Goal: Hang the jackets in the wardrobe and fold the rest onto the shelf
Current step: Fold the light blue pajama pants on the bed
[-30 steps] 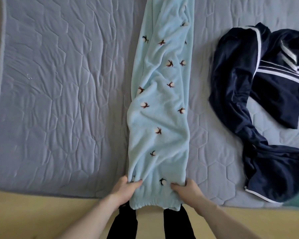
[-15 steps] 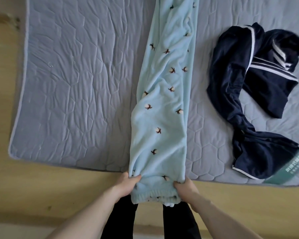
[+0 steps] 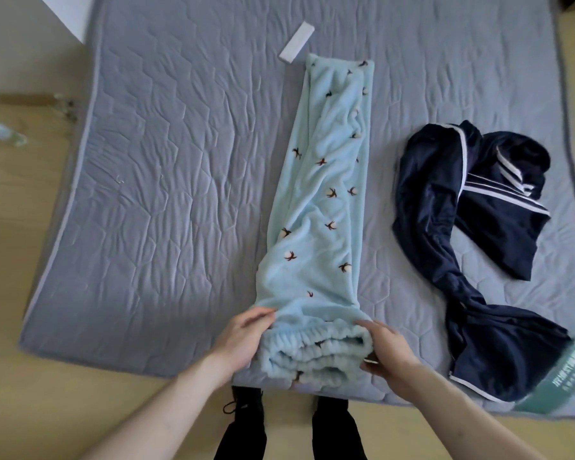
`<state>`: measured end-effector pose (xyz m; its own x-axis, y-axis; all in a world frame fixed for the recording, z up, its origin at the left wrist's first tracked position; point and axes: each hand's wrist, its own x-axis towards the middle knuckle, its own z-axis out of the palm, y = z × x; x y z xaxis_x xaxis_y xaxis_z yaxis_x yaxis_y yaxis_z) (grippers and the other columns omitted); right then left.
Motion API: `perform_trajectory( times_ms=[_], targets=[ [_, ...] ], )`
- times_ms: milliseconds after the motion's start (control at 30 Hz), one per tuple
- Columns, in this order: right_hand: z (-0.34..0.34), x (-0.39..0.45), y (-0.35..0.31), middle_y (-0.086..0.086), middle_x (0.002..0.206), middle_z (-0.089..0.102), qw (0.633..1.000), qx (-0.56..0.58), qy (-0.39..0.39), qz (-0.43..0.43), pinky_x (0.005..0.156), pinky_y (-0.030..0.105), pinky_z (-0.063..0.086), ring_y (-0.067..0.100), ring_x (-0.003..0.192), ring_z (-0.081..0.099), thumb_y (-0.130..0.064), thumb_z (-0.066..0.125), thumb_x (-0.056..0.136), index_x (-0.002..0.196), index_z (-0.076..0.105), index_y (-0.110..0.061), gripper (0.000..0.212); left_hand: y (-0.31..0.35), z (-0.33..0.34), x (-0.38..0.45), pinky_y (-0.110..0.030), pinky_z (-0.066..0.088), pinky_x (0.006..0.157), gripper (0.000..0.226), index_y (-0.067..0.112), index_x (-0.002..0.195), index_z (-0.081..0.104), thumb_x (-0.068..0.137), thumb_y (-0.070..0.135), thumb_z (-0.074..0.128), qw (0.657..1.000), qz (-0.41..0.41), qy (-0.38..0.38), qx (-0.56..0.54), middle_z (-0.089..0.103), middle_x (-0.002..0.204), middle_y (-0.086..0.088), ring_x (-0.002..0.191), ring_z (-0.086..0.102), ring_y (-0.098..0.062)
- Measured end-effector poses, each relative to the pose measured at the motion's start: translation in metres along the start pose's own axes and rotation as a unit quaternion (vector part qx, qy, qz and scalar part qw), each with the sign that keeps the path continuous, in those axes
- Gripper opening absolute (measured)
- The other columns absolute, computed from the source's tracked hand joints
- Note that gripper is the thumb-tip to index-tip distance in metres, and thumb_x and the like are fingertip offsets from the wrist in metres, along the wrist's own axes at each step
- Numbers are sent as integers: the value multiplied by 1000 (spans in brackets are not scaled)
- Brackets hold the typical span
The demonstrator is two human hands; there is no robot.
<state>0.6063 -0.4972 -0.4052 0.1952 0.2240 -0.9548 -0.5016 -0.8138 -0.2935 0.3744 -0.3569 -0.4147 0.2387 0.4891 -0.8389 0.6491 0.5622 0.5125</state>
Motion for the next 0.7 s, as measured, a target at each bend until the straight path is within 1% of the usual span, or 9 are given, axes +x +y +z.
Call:
perform_trajectory(
  times_ms=[67, 167, 233, 333, 433, 500, 567, 633, 700],
  targets=[
    [-6, 3, -25, 0, 79, 73, 1000, 19, -5, -3, 55, 26, 52, 12, 63, 66, -29, 65, 91, 97, 83, -24, 20, 28, -5, 11, -39, 63, 78, 16, 35, 99, 80, 98, 40, 65, 998, -18, -17, -57, 79, 101, 6, 95, 76, -17],
    [-14, 13, -62, 1, 82, 72, 997, 73, 4, -16, 57, 26, 53, 16, 69, 66, -25, 59, 96, 102, 80, -18, 23, 71, -14, 28, -30, 60, 59, 26, 27, 93, 83, 96, 45, 65, 992, -35, -29, -115, 80, 98, -7, 84, 78, -22],
    [-19, 22, -87, 3, 84, 71, 993, 113, 9, -32, 58, 26, 54, 16, 68, 65, -28, 58, 98, 105, 76, -15, 24, 99, -18, 42, -28, 58, 56, 36, 20, 96, 83, 95, 50, 64, 989, -38, -39, -140, 80, 97, -10, 81, 79, -22],
    [-21, 35, -127, -1, 75, 66, 985, 163, 14, -55, 49, 22, 52, 12, 57, 60, -40, 61, 98, 105, 71, -19, 24, 140, -20, 64, -29, 58, 57, 44, 16, 111, 76, 96, 53, 59, 987, -18, -35, -154, 80, 92, -11, 72, 76, -20],
    [-22, 50, -161, 0, 70, 62, 977, 202, 28, -65, 46, 23, 52, 14, 53, 56, -51, 56, 100, 112, 67, -15, 39, 177, -20, 84, -33, 59, 60, 44, 14, 118, 71, 100, 50, 55, 986, 9, -18, -167, 79, 92, -12, 72, 76, -21],
    [-20, 59, -178, 1, 85, 72, 973, 213, 24, -88, 49, 25, 55, 15, 55, 68, -53, 54, 101, 116, 67, -13, 45, 195, -20, 96, -35, 62, 62, 43, 16, 126, 66, 100, 49, 54, 983, 29, -24, -179, 79, 100, -11, 78, 78, -23],
    [-15, 68, -186, 1, 113, 73, 970, 215, 24, -111, 53, 28, 59, 21, 75, 79, -52, 57, 101, 123, 61, -17, 41, 200, -20, 112, -39, 65, 68, 57, 18, 148, 46, 100, 45, 59, 981, 59, -19, -183, 73, 123, -10, 89, 78, -26],
    [-10, 79, -180, 1, 124, 67, 975, 167, 59, -131, 58, 32, 62, 27, 86, 80, -43, 63, 100, 132, 53, -23, 39, 187, -19, 128, -40, 63, 74, 85, 26, 163, 15, 97, 39, 66, 987, 82, 20, -136, 64, 137, -5, 98, 75, -25],
    [-4, 90, -161, 3, 128, 64, 984, 73, 100, -131, 64, 38, 64, 28, 93, 76, -31, 69, 98, 148, 45, -21, 57, 162, -16, 139, -45, 60, 92, 98, 29, 164, 14, 86, 41, 74, 994, 84, 55, -44, 61, 140, 0, 112, 68, -22]
  ],
)
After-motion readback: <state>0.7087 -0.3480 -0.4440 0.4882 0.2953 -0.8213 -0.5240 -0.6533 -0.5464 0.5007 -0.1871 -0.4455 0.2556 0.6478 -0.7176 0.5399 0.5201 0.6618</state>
